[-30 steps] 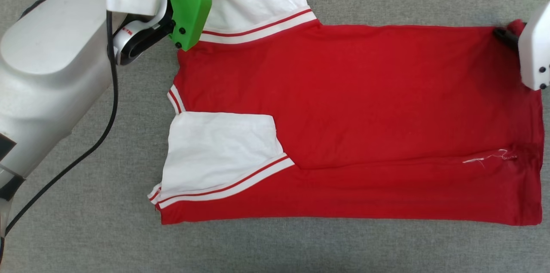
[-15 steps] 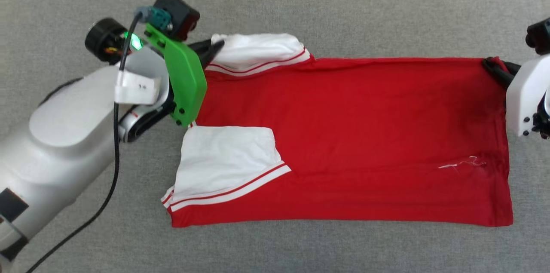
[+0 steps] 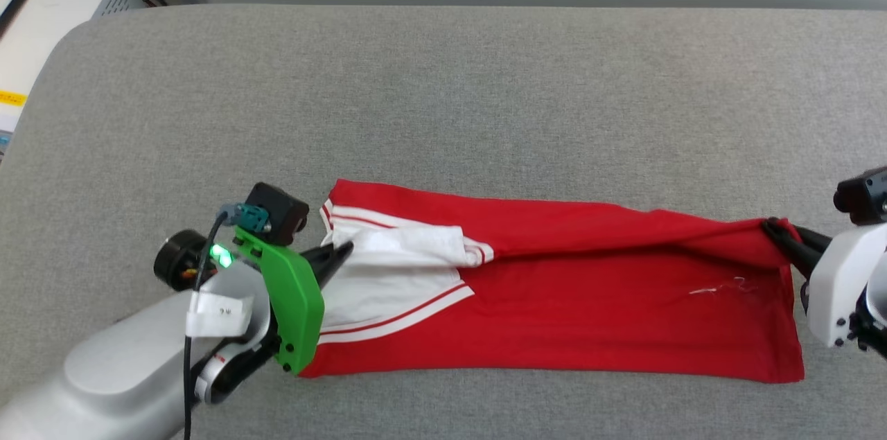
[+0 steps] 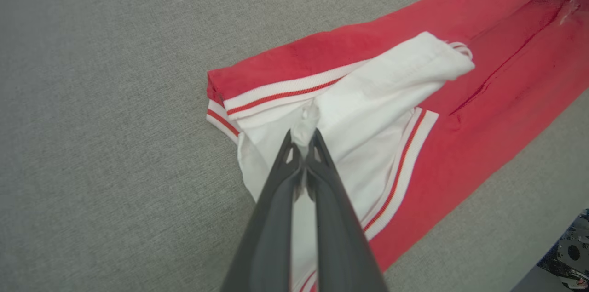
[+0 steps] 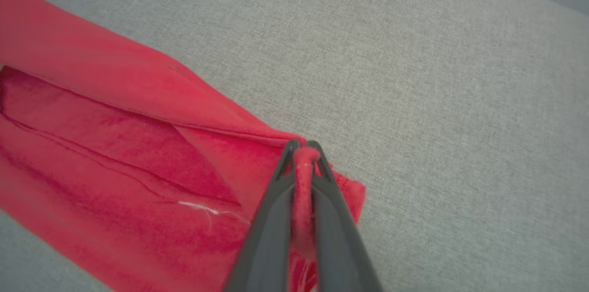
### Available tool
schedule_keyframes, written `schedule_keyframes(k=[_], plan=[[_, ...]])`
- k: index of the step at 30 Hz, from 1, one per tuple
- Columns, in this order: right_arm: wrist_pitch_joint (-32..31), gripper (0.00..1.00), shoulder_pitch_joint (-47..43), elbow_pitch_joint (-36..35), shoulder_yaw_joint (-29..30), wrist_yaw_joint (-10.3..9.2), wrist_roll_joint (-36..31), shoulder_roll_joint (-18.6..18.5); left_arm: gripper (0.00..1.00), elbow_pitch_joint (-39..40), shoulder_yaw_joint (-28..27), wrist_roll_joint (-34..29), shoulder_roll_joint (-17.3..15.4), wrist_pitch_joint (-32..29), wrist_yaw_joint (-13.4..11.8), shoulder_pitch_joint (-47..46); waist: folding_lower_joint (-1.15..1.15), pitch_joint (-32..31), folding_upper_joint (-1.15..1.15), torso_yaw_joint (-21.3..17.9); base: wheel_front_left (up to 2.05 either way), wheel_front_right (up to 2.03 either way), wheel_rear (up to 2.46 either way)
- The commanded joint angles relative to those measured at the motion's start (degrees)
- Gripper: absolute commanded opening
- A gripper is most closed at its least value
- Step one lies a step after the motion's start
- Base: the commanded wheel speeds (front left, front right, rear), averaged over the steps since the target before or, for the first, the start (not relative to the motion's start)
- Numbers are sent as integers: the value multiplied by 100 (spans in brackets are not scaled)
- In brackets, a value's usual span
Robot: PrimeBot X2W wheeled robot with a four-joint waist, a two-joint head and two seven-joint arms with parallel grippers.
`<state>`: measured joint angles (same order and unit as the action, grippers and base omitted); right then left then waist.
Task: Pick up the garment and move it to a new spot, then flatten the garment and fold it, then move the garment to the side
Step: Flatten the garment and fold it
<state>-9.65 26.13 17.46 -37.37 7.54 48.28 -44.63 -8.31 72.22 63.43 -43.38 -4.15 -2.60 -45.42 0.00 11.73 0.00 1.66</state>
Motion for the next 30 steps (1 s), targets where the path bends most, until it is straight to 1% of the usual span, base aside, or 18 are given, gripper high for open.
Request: schedule_keyframes(k=[1,7,11,12,13,14,15,19,22,25,26,29,30], plan=[[60,0,-218,-50,72,-5,46,-30,0,43,7,63,-41,52,-75,201,0,-140,0,51,0,0,0],[54,0,-858,-250,370,-5,-4,-35,0,77,41,133,-70,113,-222,732,0,-192,0,28,0,0,0],[-28,0,-1187,-238,553,-5,-147,41,0,25,43,251,9,184,-262,980,0,-164,0,14,0,0,0],[-51,0,-1246,-227,598,-5,-166,99,13,-7,40,259,34,226,-275,1013,0,-150,0,5,0,0,0],[-69,0,-1287,-213,638,-5,-164,154,35,-40,27,255,59,277,-303,1032,0,-142,0,1,0,0,0],[-94,48,-1327,-205,681,-5,-165,212,100,-86,11,233,94,353,-343,1048,0,-137,0,1,0,0,0],[-104,100,-1349,-206,718,-5,-175,245,100,-123,-7,202,122,434,-382,1057,0,-135,0,2,0,0,0],[-72,100,-1405,-351,1008,-5,-45,379,100,-228,-167,68,192,935,-604,1112,0,-192,0,-4,0,0,0],[-38,100,-1449,-579,1278,-5,107,350,100,-198,-316,-42,179,1363,-843,1185,0,-273,0,3,0,0,0],[-94,100,-1515,-840,1635,-5,274,265,100,-115,-561,-169,167,1737,-1171,1299,0,-345,0,23,0,0,0],[-154,100,-1545,-906,1762,-5,333,226,100,-86,-680,-256,171,1817,-1316,1338,0,-363,0,36,0,0,0],[-391,100,-1645,-962,2081,-5,473,122,100,10,-1048,-552,216,1902,-1678,1485,0,-386,0,79,0,0,0],[-552,100,-1700,-945,2185,-5,585,111,100,87,-1275,-709,262,1908,-1795,1561,0,-384,0,102,0,0,0]])
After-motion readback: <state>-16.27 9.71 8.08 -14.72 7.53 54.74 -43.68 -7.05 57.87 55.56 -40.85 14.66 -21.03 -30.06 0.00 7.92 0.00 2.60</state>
